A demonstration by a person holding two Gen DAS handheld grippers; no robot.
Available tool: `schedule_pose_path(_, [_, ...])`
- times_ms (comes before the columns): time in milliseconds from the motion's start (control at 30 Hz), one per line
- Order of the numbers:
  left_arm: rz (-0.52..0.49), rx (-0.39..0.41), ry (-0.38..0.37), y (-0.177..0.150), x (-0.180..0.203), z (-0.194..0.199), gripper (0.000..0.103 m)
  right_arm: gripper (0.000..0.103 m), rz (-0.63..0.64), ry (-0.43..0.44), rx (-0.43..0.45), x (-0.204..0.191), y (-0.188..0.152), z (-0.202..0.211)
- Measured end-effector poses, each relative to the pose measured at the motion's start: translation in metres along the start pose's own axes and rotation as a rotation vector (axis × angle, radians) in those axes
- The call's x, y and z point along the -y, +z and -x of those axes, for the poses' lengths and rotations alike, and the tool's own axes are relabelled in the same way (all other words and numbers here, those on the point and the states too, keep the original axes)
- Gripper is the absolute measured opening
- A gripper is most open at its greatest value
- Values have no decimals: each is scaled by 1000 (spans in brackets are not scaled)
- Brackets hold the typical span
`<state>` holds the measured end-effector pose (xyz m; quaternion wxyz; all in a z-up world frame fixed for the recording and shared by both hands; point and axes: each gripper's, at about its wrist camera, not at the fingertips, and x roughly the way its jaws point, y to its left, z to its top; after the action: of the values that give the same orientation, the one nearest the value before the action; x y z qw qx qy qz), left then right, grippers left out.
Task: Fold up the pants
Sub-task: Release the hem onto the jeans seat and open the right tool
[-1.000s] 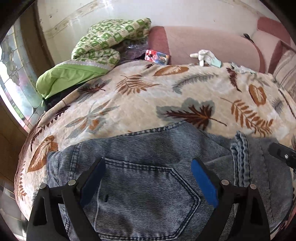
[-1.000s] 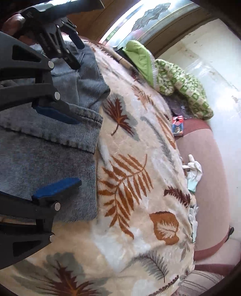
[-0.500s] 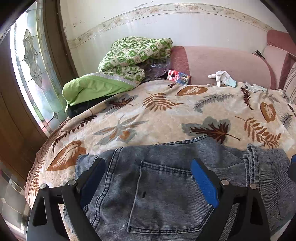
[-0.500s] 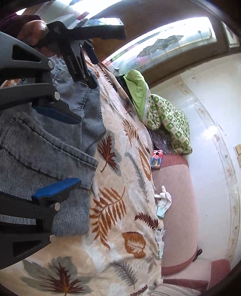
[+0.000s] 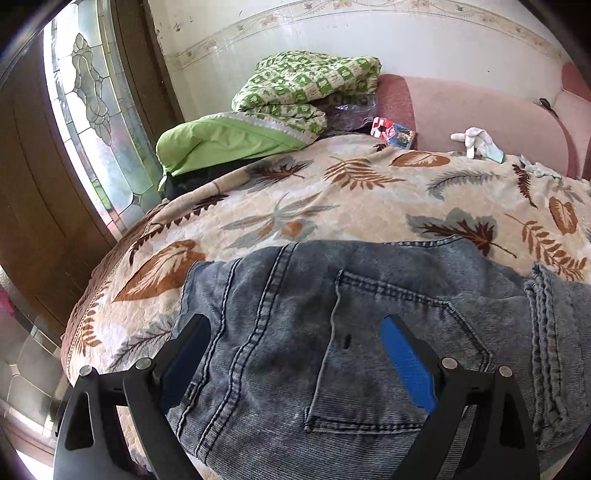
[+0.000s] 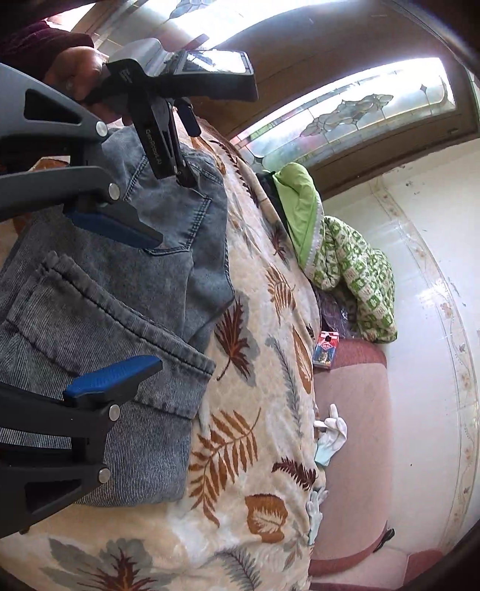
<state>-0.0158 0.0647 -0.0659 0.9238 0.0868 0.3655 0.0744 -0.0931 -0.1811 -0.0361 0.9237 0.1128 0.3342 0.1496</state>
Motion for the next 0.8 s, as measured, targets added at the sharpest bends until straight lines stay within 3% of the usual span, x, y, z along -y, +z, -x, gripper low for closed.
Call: schedule_pose_path(800, [13, -10, 40, -9, -10, 0, 94, 64, 2, 26, -12, -3, 0, 2])
